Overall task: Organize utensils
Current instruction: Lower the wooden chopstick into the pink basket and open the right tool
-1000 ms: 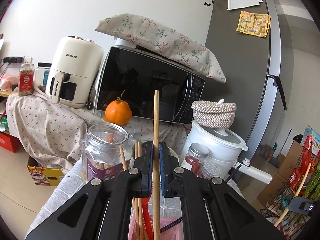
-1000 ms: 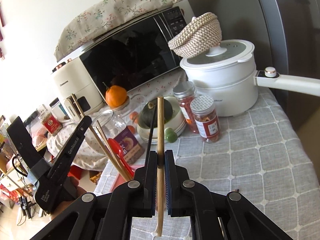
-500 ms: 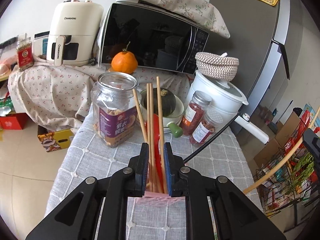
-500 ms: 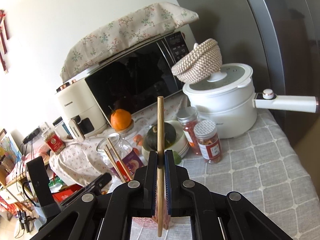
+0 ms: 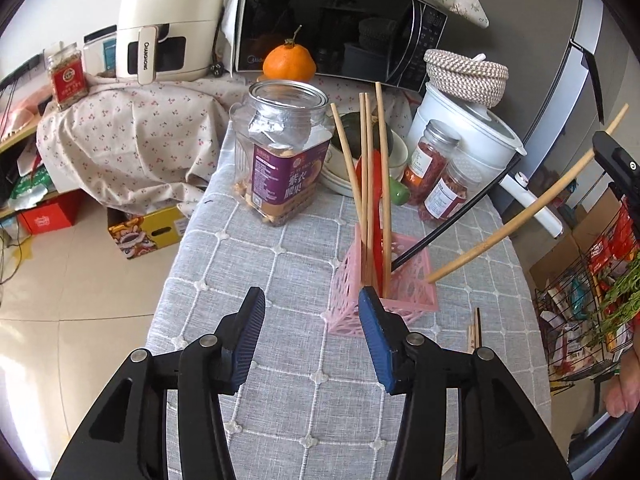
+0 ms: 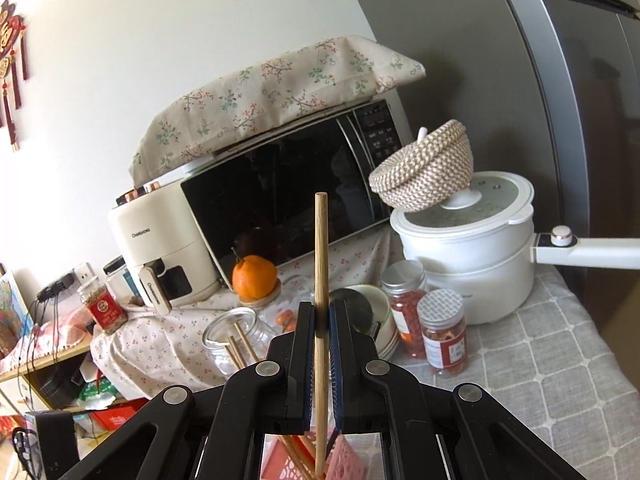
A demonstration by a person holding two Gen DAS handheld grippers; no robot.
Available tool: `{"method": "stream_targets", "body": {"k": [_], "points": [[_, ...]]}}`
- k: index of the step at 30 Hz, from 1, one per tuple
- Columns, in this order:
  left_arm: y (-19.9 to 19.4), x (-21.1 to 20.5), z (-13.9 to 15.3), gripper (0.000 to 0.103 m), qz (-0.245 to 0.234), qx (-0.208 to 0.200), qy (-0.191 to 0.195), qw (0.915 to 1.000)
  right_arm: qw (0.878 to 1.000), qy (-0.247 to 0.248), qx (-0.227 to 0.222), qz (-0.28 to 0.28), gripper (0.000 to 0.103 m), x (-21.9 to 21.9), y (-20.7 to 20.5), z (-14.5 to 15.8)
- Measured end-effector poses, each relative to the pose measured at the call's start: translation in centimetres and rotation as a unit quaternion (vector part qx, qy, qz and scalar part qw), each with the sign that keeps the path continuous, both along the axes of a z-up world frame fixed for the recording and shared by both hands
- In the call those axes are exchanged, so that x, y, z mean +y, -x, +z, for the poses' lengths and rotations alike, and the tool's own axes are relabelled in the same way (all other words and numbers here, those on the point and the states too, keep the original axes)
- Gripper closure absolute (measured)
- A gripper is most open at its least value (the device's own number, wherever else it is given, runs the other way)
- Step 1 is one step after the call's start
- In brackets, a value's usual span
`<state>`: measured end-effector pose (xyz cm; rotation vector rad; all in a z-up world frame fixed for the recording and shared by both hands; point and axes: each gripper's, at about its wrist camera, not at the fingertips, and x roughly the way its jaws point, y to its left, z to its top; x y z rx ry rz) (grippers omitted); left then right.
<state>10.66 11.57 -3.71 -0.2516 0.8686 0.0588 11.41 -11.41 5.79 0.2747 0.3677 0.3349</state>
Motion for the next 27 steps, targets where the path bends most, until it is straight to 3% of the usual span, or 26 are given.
{"method": "stream_targets", "body": {"k": [10, 18, 20, 22, 27], "points": [[-0.5, 0.7, 0.1, 0.052, -0.008, -0.002, 0.017, 0.9998, 0.997, 0.072, 0.016, -0.006, 0.097, 4.2, -3.0, -2.8], [-0.7, 0.1, -0.3, 0.052, -0.020, 0.010, 0.020, 0.9995, 0.997, 0.056, 0.057, 0.004, 0.095, 4.0, -4.4, -4.5], [-0.7, -0.1, -0.5, 0.050, -0.024, 0.017, 0.022, 0.9993, 0.997, 0.050, 0.060, 0.010, 0.089, 3.5, -4.1, -4.2], [-0.7, -0.3, -0.7, 0.048, -0.029, 0.023, 0.026, 0.9990, 0.997, 0.043, 0.058, 0.014, 0.071, 2.8, -3.5, -3.6], [-0.4, -1.6, -0.9, 0.041, -0.040, 0.026, 0.019, 0.9987, 0.997, 0.040, 0.059, 0.016, 0.060, 0.6, -1.7, -2.3]]}}
